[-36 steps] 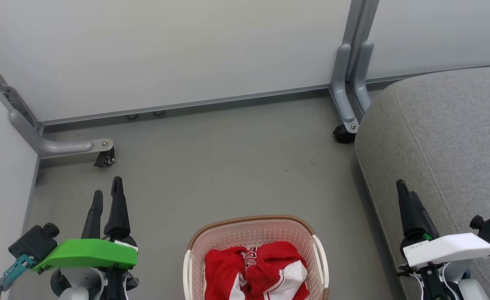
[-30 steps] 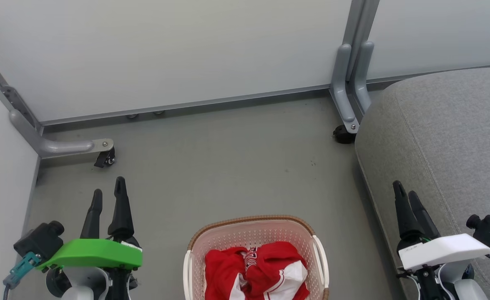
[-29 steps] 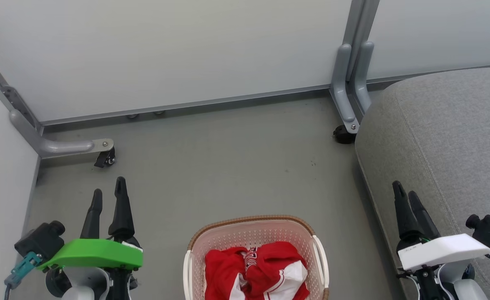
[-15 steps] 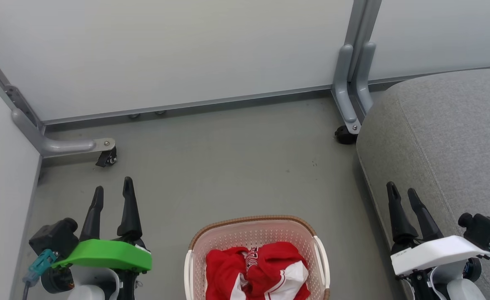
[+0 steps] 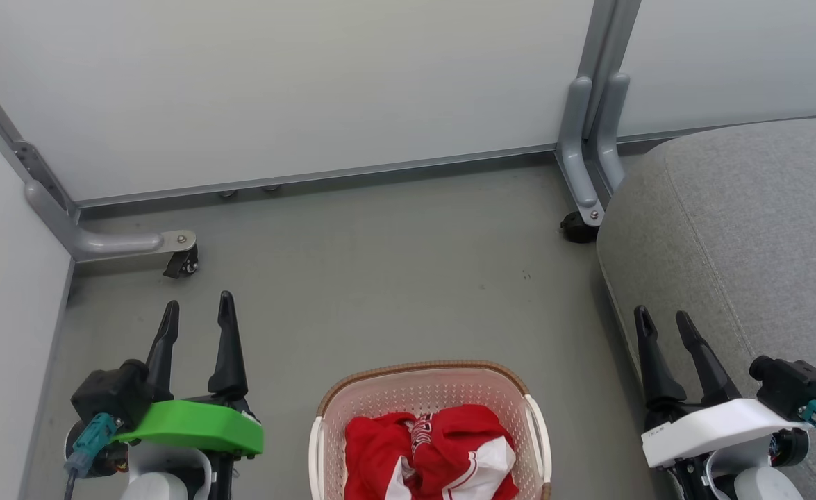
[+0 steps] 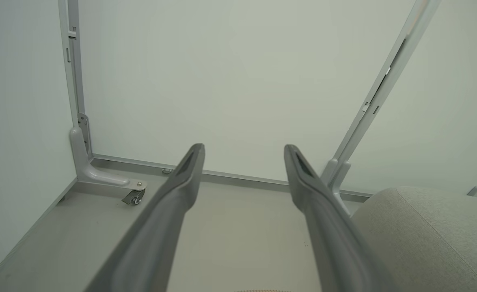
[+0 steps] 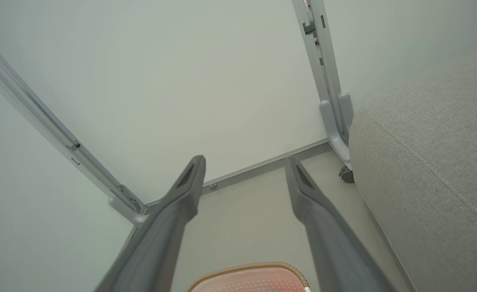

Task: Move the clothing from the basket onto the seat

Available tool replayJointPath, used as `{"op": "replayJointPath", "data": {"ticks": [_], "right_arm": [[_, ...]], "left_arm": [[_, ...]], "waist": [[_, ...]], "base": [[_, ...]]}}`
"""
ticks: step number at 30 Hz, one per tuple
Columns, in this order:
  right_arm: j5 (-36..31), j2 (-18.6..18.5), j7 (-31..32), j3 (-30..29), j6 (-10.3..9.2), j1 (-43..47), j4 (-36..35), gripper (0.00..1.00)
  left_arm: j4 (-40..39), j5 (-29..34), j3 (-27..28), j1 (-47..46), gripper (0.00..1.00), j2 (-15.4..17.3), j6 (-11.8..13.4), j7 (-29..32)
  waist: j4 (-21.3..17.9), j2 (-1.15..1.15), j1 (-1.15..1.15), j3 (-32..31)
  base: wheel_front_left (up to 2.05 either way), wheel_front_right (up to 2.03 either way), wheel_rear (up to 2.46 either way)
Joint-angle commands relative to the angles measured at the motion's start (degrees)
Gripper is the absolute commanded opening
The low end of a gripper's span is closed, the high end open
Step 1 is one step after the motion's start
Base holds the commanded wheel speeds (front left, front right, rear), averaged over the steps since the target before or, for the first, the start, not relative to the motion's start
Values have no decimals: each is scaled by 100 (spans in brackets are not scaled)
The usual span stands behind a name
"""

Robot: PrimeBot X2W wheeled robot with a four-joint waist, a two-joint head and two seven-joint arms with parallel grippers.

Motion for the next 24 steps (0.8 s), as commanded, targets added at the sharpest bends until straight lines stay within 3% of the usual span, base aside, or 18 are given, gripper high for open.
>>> {"op": "replayJointPath", "data": {"ticks": [1,24], "right_arm": [[-145,-34,-61,9,1,43,-50,100],[-1291,-44,-340,62,2,102,-1,100]], "left_arm": [[-29,181,-13,-121,100,57,-27,-48],[132,1260,-128,-138,100,79,68,-325]], "waist": [[5,13,0,-1],[50,17,0,10]], "base": [[0,0,0],[0,0,0]]}}
